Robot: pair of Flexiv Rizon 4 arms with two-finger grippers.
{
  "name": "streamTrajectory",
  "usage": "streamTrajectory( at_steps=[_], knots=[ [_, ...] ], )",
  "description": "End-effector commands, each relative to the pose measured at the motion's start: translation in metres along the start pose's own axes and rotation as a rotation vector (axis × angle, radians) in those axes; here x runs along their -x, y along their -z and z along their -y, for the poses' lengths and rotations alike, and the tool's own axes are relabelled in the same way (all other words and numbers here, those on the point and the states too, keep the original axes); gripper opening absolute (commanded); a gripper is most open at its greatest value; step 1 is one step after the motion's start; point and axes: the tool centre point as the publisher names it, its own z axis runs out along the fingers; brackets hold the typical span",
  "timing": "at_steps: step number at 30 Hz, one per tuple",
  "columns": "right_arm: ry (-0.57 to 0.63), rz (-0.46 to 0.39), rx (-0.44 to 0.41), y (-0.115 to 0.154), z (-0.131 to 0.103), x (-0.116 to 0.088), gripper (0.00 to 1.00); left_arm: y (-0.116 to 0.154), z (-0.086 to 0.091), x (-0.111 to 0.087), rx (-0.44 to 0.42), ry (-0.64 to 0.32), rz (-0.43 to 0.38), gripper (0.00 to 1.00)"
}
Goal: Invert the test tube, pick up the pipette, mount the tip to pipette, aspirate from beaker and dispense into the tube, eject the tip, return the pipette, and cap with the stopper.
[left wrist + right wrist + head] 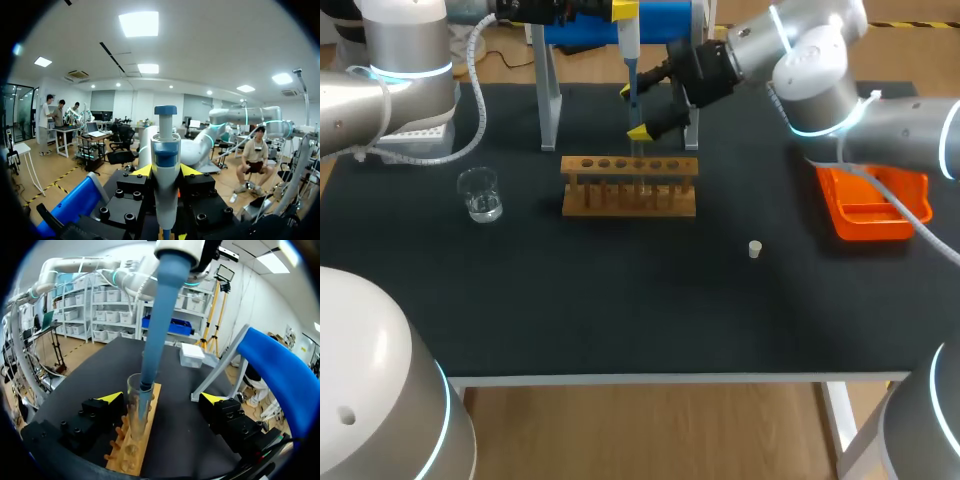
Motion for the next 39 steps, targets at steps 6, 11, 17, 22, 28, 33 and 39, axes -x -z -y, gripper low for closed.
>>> streamTrajectory(
  at_steps=[6,11,17,22,28,33,39],
  knots=[
    [-0.038,0.040,-0.016,-0.0032,-0.0010,-0.0100,1.00,0.0005,0.0009,0.0002,0.002,0.001,-0.001,0.00],
    [-0.056,0.046,-0.009,-0.0011,-0.0002,-0.0136,1.00,0.0005,0.0009,0.0002,0.002,0.001,-0.001,0.00],
    [-0.056,0.052,-0.007,-0.0012,0.0005,-0.0138,1.00,0.0005,0.0009,0.0002,0.002,0.001,-0.001,0.00],
    [-0.036,0.053,-0.015,-0.0060,0.0022,-0.0140,1.00,0.0005,0.0009,0.0002,0.002,0.001,-0.001,0.00],
    [-0.028,0.057,-0.025,-0.0091,0.0034,-0.0135,1.00,0.0005,0.0009,0.0002,0.002,0.001,-0.001,0.00],
    [-0.024,0.057,-0.030,-0.0100,0.0040,-0.0134,1.00,0.0005,0.0009,0.0002,0.002,0.001,-0.001,0.00],
    [-0.021,0.058,-0.031,-0.0097,0.0041,-0.0139,1.00,0.0005,0.0009,0.0002,0.002,0.001,-0.001,0.00]
  ],
)
